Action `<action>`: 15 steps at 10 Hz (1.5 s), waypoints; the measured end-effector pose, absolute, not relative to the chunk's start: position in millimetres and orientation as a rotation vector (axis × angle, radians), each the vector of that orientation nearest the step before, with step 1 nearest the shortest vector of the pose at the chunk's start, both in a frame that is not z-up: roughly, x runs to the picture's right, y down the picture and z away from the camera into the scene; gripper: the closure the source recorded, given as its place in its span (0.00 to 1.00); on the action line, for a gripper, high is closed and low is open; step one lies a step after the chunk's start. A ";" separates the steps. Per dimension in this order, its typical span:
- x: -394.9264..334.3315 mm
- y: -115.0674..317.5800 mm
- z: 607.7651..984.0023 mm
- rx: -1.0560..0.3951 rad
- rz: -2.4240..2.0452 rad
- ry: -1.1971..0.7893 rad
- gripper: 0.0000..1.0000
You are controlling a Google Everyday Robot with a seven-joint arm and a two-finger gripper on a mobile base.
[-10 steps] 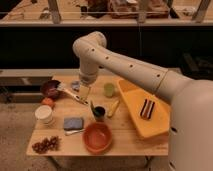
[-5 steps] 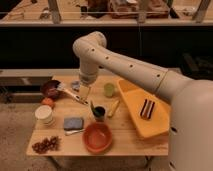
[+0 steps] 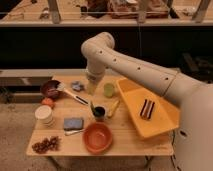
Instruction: Place towel in paper cup
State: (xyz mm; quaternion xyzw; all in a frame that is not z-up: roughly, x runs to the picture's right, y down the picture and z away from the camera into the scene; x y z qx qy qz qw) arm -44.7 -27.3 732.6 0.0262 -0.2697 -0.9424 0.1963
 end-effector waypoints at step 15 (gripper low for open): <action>-88.9 -107.1 892.0 0.428 -2.675 -0.599 0.20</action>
